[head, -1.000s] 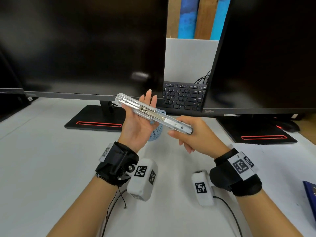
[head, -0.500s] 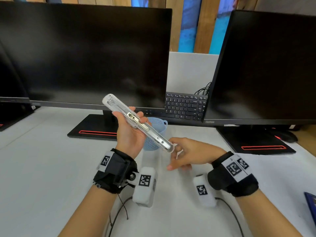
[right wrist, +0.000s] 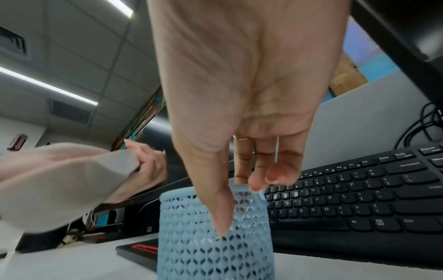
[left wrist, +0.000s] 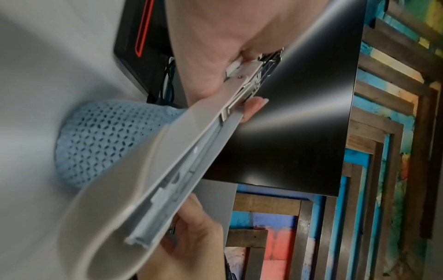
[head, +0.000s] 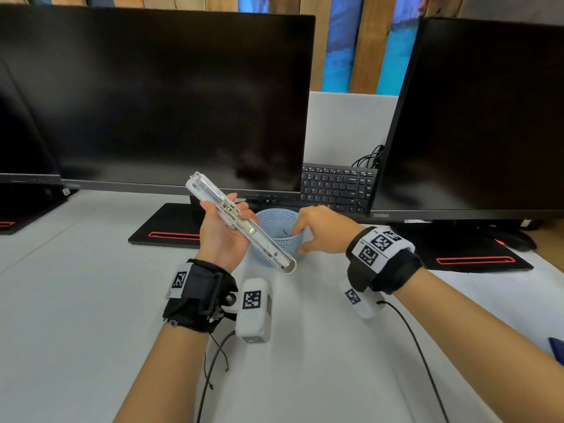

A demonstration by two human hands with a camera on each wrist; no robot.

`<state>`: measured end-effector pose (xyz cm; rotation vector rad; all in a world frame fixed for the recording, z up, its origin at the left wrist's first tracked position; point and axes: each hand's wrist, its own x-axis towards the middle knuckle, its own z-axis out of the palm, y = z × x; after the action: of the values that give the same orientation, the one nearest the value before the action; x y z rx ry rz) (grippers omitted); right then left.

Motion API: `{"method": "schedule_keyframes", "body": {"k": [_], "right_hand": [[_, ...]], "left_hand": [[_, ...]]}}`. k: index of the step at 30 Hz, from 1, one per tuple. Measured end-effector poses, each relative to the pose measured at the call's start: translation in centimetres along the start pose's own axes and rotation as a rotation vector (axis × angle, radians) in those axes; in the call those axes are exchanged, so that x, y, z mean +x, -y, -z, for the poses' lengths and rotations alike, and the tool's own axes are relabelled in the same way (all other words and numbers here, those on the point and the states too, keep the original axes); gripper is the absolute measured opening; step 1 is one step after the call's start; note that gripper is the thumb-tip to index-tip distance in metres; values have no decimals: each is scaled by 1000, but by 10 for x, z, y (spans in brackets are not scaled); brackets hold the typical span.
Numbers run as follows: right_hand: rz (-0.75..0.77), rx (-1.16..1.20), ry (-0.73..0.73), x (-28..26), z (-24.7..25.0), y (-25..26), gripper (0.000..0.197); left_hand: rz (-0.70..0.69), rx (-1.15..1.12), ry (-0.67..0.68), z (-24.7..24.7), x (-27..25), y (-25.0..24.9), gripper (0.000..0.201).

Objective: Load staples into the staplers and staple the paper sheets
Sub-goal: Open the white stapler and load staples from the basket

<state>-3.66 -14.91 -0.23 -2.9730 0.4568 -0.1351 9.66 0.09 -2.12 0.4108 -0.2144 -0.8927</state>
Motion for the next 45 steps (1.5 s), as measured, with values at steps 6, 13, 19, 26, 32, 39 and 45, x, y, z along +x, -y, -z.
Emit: {"method": "schedule_keyframes", "body": {"k": [6,13,19,26,32,39,45], "right_hand": [[-14,-44,62,-12,18,1,34],[-153,-35,230,-23,40,-7,33],[-53,-94,61,-11,49,-1,14],[6,-156,506,18,15,16,32],[97,-118,400,24,7,12,22],[93,29,180,23,25,-3,18],[36,267,89,20,31,-12,23]], "left_hand": [[63,-39,-18,1,-1,0,46],[159,-45,-73,10,4,-1,31],[249,-12,-81,13,7,6,24],[293,-29,-107,18,14,8,27],[258,-41,-134,14,10,10,36],[229,-20,-148,14,11,11,33],[233,-19,-162,14,11,11,30]]}}
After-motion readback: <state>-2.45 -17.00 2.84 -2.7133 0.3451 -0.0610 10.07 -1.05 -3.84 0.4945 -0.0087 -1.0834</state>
